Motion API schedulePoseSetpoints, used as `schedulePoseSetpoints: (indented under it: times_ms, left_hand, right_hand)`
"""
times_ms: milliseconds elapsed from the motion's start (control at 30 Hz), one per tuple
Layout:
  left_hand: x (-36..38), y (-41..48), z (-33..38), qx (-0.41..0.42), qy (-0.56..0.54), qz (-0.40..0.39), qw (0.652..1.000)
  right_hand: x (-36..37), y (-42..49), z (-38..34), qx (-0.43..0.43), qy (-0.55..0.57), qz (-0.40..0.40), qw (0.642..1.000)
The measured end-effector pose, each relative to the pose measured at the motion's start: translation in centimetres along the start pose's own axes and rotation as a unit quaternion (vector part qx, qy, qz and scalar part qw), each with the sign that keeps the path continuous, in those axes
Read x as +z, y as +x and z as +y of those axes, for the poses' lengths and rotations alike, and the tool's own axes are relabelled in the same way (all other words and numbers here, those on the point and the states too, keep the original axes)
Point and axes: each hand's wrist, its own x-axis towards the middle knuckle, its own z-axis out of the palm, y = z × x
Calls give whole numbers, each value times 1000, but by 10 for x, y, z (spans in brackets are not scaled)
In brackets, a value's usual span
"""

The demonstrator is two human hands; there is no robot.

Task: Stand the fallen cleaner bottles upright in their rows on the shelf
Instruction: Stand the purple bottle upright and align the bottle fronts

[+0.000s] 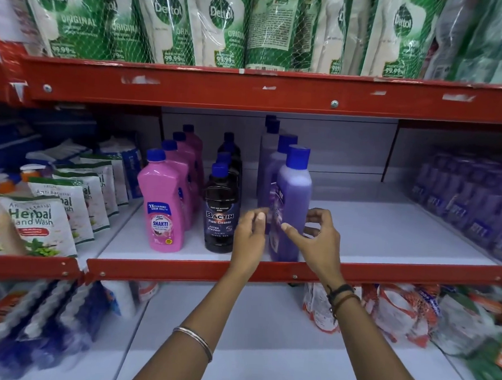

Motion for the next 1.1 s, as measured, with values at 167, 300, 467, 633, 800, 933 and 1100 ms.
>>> schedulePoseSetpoints:
  times_ms: [167,300,467,633,800,933,1100]
  left_hand:
    - [9,10,6,-109,-56,-61,991]
    - [12,7,9,-124,-82,-57,987]
    - [11,0,5,-103,-120,-36,987]
    - [8,-5,8,-90,-122,-38,988]
    - [11,-11,21,-64,-101,-86,989]
    - [12,-18,26,-60,-91,-106,988]
    - [9,-29,31,-83,-60,-115,988]
  right_hand:
    - [-5,3,5,-27,3,-11,1000]
    - [-17,18,16,-7,34,-81,996]
    - [-23,28,24,35,68,-115,990]
    - [-24,24,23,63,117,-113,985]
    - [-20,19,17,115,179,-112,971]
    - [-21,14,12,106,172,-117,972]
    - [-27,5,4,96,158,-117,976]
